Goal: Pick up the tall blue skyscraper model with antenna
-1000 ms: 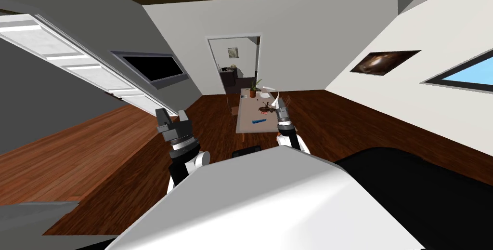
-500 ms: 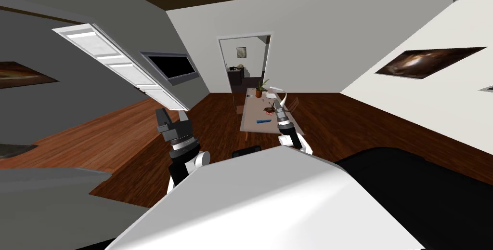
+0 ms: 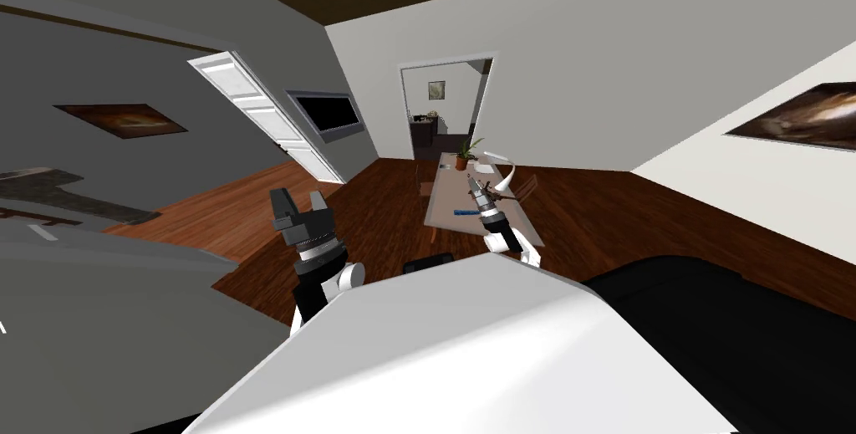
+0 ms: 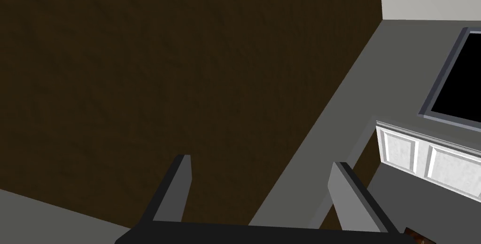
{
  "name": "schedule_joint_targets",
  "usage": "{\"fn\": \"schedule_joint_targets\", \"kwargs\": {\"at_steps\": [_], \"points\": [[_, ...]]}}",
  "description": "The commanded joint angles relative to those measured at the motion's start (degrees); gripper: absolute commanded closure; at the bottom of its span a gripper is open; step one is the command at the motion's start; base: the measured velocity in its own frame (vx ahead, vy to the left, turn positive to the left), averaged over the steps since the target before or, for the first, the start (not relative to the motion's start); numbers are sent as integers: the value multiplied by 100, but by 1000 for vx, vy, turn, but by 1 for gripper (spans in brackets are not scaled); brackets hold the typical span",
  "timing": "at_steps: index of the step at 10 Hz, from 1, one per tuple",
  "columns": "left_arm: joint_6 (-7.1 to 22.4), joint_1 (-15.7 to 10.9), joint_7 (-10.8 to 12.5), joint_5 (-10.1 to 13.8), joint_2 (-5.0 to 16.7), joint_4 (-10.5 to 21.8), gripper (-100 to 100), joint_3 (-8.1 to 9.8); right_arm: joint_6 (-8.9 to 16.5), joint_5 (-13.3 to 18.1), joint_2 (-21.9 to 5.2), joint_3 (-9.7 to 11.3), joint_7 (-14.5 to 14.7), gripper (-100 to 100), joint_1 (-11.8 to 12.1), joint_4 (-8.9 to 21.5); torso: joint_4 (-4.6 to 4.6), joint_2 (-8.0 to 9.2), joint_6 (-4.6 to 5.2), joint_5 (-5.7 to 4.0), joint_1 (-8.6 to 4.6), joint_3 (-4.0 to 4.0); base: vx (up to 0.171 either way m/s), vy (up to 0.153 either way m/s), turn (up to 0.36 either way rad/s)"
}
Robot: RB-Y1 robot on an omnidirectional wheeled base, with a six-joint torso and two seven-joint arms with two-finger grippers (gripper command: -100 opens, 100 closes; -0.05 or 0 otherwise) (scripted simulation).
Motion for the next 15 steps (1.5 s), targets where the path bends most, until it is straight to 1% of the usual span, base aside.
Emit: {"fn": "schedule_joint_targets", "kwargs": {"at_steps": [1,2,3,4,5,6,7,8,10,11,12,13,14,15], "points": [[0,0,0,0,0,0,0,0,166,-135,-242,56,286,-100,-43,189,0,0,0,0,0,0,-15,19,401],[0,0,0,0,0,0,0,0,166,-135,-242,56,326,-100,-43,189,0,0,-2,0,0,0,-8,6,121],[0,1,0,0,0,0,0,1,271,-209,-381,130,546,-100,-70,353,0,-1,5,0,-4,0,-6,9,233],[0,0,0,0,0,0,0,0,386,-281,-522,214,693,-100,-92,529,0,-1,1,-1,-4,-1,-9,6,406],[0,0,0,0,0,0,0,0,386,-281,-522,214,770,-100,-92,529,-1,-3,-2,-1,-5,-2,-5,-5,130],[0,1,0,0,0,0,0,1,511,-351,-664,309,991,-100,-110,716,0,-2,7,-1,-8,-1,-5,-1,228],[0,0,0,0,0,0,0,0,646,-417,-809,414,1148,-100,-121,905,0,-2,2,-2,-8,-1,-8,-3,476],[0,0,0,0,0,0,0,0,646,-417,-809,414,1224,-100,-121,915,-1,-3,-1,-2,-10,-2,-4,-15,159],[0,0,0,0,0,0,0,1,941,-537,-1108,650,1591,-100,-128,1272,-1,-3,1,-2,-11,-2,-7,-14,357],[0,0,0,0,1,0,0,1,941,-537,-1108,650,1676,-100,-128,1325,0,-1,3,-2,-15,-1,-7,-23,171],[0,1,0,0,1,0,0,1,941,-537,-1108,650,1676,-100,-128,1342,0,0,8,-3,-15,0,-3,-11,-9],[0,2,0,0,1,0,0,2,1101,-590,-1260,778,1899,-100,-122,1497,0,-2,9,-3,-12,-1,-5,-8,292],[0,0,0,0,1,0,0,1,1268,-637,-1415,911,2085,-100,-111,1714,-1,-4,2,-2,-12,-2,-13,-29,452],[0,1,0,0,1,0,0,1,1268,-637,-1415,911,2117,-100,-111,1802,0,1,5,-3,-19,0,-11,-36,186]]}}
